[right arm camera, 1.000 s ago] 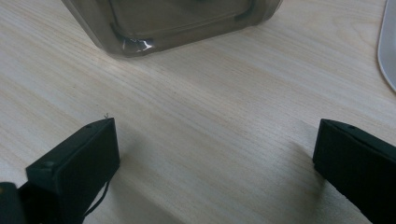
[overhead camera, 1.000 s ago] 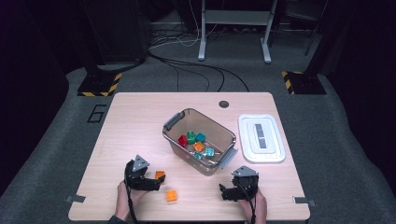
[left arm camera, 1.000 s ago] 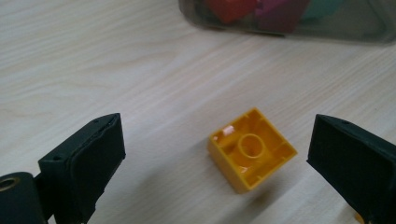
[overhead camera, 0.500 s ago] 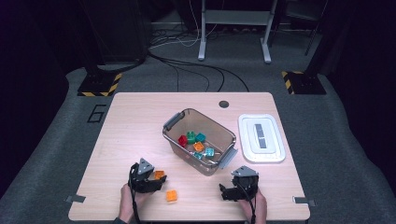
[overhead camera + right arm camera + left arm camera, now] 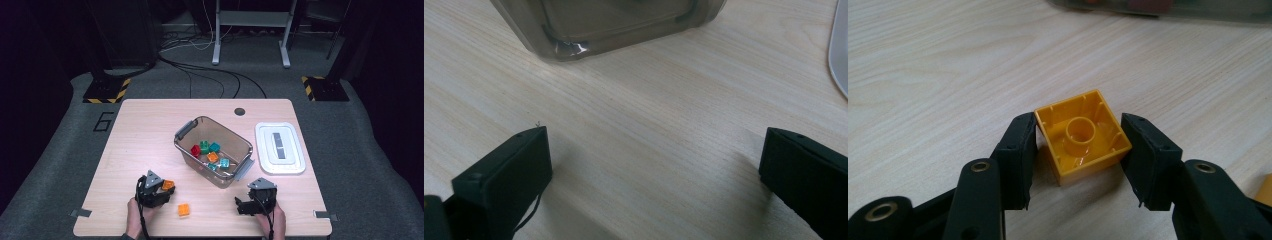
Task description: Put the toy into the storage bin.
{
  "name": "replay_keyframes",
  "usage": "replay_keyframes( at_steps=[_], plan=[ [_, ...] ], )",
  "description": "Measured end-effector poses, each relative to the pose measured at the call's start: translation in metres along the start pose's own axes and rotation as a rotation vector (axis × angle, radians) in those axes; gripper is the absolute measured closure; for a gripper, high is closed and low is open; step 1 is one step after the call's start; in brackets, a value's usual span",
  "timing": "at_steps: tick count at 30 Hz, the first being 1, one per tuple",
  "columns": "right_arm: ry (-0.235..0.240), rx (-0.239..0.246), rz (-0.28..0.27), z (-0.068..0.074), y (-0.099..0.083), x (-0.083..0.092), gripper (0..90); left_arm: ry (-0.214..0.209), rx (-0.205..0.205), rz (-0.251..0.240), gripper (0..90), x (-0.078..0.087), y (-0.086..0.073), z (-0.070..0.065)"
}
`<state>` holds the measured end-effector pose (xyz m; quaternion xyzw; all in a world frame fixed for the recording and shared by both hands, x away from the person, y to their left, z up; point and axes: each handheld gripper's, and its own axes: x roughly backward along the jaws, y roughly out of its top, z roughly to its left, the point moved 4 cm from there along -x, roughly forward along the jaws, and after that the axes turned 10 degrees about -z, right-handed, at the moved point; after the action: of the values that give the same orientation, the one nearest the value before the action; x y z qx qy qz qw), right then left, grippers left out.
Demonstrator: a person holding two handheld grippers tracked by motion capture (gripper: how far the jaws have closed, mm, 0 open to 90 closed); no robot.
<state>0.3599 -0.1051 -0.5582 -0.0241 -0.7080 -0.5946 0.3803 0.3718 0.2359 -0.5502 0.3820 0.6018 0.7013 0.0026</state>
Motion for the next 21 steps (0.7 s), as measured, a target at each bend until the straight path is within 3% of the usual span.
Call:
replay_keyframes(
  at_steps=[4,6,17,21],
  plan=[
    [0.000,0.000,0.000,0.0000,0.0000,0.0000,0.0,0.002,-0.003,0.001,49.8,0.0009,-0.0003,-0.0006],
    [0.000,0.000,0.000,0.0000,0.0000,0.0000,0.0,0.007,-0.002,-0.006,57.7,0.0014,-0.0008,-0.0011],
    [0.000,0.000,0.000,0.0000,0.0000,0.0000,0.0,-0.020,0.019,-0.027,58.4,0.0022,0.0007,0.0033],
    [0.000,0.000,0.000,0.0000,0.0000,0.0000,0.0,-0.026,0.002,-0.027,58.5,0.0051,0.0065,0.0065]
  ],
)
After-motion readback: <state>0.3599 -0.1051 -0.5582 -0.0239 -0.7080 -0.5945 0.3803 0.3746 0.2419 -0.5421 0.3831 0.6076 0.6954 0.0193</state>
